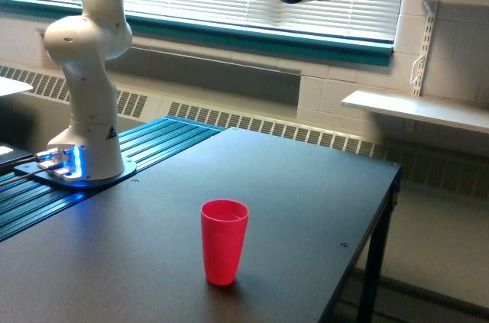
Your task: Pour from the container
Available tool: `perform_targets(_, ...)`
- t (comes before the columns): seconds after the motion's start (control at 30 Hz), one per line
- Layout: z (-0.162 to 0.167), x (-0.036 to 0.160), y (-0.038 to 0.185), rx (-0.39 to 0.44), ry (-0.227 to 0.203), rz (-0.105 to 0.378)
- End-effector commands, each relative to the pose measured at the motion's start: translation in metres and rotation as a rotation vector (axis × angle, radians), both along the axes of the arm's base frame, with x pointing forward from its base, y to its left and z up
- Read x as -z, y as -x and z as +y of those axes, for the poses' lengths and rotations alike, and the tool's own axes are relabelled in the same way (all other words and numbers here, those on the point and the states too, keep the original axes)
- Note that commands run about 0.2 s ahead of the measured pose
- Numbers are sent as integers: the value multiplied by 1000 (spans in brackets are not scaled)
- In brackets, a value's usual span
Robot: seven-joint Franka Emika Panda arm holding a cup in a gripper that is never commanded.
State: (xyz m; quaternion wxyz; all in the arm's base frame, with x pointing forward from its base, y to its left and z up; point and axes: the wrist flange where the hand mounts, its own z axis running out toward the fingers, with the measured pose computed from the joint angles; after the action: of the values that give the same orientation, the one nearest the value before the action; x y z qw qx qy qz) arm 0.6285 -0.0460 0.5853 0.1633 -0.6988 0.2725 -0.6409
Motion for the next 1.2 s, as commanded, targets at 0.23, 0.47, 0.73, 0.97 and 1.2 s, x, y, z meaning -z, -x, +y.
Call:
perform_targets(0.23, 44, 15, -10, -122, 31, 209)
perform_targets(0.47, 44, 46, 12, -106, 20, 388)
perform_targets(0.73, 35, 87, 50, -45, -59, 595)
perform_targets(0.97, -12, 115, 84, 90, -185, 742)
perform_targets(1.2, -69, 141, 119, 244, -282, 875)
